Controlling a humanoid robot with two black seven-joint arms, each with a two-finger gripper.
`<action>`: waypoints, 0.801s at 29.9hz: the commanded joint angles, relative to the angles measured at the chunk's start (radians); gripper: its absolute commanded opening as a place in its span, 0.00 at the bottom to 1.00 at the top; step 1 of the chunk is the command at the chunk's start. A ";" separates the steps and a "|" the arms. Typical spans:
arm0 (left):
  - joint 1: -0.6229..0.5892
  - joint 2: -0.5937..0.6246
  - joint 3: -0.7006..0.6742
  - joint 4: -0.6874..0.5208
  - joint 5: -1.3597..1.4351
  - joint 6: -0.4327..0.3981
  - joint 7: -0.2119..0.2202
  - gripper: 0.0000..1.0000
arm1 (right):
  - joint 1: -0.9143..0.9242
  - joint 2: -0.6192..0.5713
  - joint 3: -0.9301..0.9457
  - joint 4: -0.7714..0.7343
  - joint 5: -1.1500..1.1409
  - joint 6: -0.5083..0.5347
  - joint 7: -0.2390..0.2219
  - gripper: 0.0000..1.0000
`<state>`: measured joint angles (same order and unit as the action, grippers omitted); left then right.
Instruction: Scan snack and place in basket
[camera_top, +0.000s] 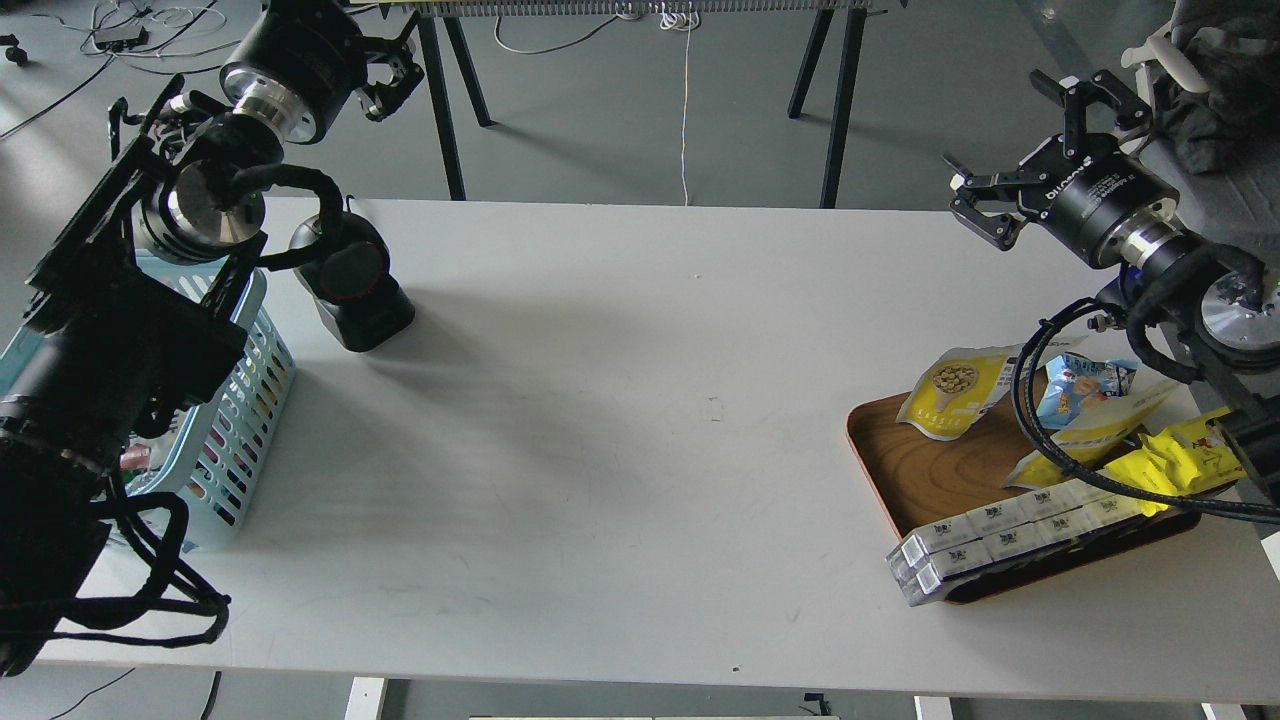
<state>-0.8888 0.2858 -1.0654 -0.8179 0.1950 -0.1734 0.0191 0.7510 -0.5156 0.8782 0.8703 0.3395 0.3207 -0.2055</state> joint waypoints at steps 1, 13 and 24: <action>-0.001 0.016 0.001 -0.018 0.003 -0.018 0.004 1.00 | 0.105 -0.047 -0.178 -0.027 0.000 0.003 0.001 0.99; -0.002 0.059 -0.010 -0.021 0.003 -0.067 -0.010 1.00 | 0.540 -0.167 -0.747 -0.007 0.010 0.003 0.005 0.99; 0.007 0.075 -0.022 -0.020 0.003 -0.083 -0.038 1.00 | 0.891 -0.170 -1.114 0.166 0.001 -0.020 -0.005 0.99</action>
<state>-0.8837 0.3586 -1.0861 -0.8380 0.1980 -0.2546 -0.0181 1.5454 -0.6818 -0.1271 0.9761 0.3421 0.3140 -0.2070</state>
